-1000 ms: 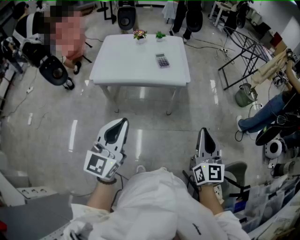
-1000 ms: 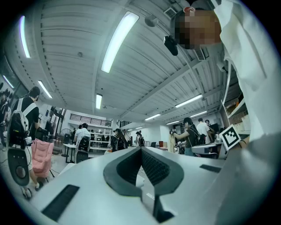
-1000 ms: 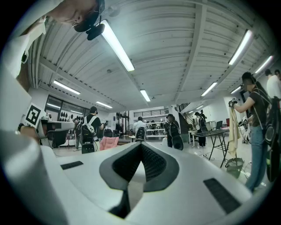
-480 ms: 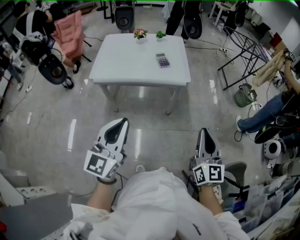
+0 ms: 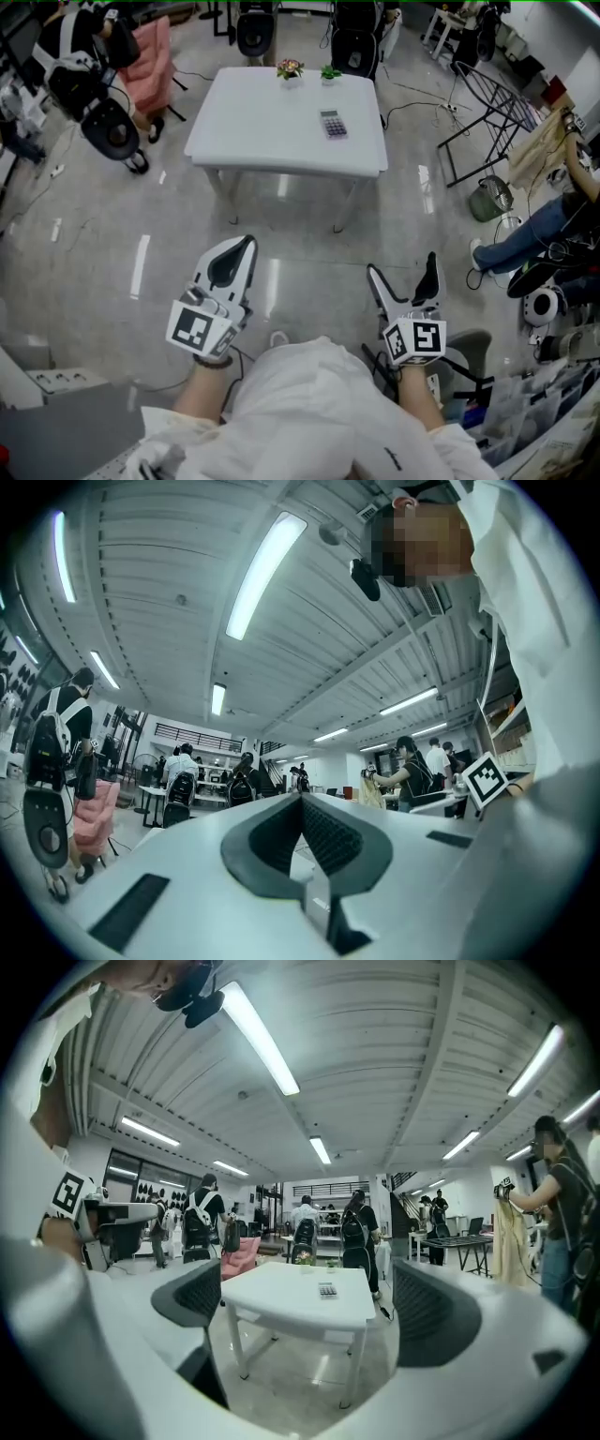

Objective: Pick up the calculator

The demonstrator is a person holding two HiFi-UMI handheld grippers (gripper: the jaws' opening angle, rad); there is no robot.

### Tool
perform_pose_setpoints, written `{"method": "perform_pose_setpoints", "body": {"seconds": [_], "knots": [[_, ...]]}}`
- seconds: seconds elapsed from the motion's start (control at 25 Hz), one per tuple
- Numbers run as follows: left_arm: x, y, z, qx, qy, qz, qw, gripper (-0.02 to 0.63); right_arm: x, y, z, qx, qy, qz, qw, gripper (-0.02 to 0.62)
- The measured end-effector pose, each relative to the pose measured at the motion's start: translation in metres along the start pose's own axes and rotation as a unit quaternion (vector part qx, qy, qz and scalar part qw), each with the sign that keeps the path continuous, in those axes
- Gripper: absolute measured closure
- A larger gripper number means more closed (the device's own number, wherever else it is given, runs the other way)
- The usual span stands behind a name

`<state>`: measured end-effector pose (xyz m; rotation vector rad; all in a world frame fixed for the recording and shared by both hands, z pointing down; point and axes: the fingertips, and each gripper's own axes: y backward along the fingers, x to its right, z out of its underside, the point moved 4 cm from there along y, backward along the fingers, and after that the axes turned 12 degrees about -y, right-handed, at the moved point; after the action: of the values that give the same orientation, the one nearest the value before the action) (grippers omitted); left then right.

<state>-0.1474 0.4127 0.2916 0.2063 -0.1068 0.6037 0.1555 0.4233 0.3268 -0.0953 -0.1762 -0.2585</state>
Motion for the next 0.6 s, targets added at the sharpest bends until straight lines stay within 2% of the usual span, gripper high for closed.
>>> {"method": "perform_pose_setpoints", "body": {"seconds": [0.6], "knots": [[-0.036,0.020,0.016,-0.002,0.015,0.014,0.9998,0.589,-0.036,-0.014,0.013,-0.022,-0.008,0.011,1.000,0.032]]}}
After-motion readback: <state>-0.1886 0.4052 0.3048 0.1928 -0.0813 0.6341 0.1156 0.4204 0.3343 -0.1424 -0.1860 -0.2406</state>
